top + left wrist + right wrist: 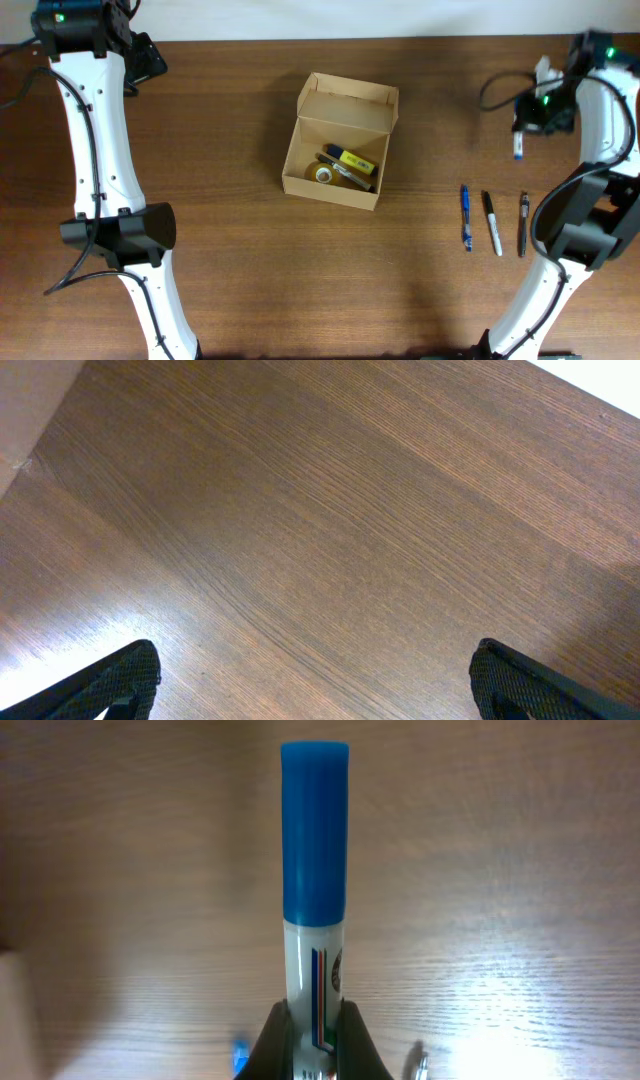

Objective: Pack container
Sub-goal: 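Grasp the blue-capped marker with the right gripper and lift toward box, then lower the blue-capped marker into the box and release it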

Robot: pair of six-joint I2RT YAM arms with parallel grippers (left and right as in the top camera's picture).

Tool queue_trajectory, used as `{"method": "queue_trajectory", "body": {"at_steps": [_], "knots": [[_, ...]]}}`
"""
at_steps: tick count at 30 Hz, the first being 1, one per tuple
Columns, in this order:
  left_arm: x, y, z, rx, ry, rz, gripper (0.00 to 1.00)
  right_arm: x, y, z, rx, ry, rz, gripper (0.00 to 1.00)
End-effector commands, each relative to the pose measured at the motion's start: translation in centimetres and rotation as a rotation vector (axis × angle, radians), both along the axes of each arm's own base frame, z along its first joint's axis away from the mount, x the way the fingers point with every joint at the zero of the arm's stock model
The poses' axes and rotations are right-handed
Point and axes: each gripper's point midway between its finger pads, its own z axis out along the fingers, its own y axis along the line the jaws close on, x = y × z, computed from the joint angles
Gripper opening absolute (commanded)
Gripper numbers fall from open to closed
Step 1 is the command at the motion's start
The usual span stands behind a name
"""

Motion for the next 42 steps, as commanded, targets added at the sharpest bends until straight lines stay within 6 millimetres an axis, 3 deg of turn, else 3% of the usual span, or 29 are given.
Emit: {"method": "queue_trajectory", "body": {"at_steps": [1,5,10,14,18,20,23,30,42], "knots": [[0.0,0.4,0.3,0.015,-0.006,0.005,1.0,1.9,4.7,8.4,0.005,-0.169,0.087,0.04],[0.0,0.4,0.3,0.015,-0.006,0.005,1.0,1.9,11.0,15.2,-0.013,-0.295,0.221,0.04],[0.0,0.4,0.3,0.015,-0.006,0.005,1.0,0.3,21.6,21.4,-0.071,-0.497,0.605,0.04],[0.0,0.4,0.3,0.015,-0.006,0.004,1.0,-1.6,28.0,21.1,-0.157,-0.505,0.835,0.04],[0.0,0.4,0.3,0.015,-0.006,0.004,1.0,-3.6,33.5,17.8,-0.16,-0.436,1.082,0.04],[0.0,0.4,0.3,0.015,-0.006,0.004,1.0,-4.5,35.3,15.9,-0.16,-0.39,1.176,0.04],[0.0,0.4,0.3,0.015,-0.006,0.004,1.0,-5.4,36.7,13.0,-0.166,-0.315,1.28,0.04],[0.0,0.4,0.3,0.015,-0.006,0.004,1.0,-4.8,37.0,7.1,-0.218,-0.199,1.335,0.04],[0.0,0.4,0.3,0.015,-0.006,0.005,1.0,-4.2,35.6,-1.9,-0.263,-0.082,1.349,0.04]]}}
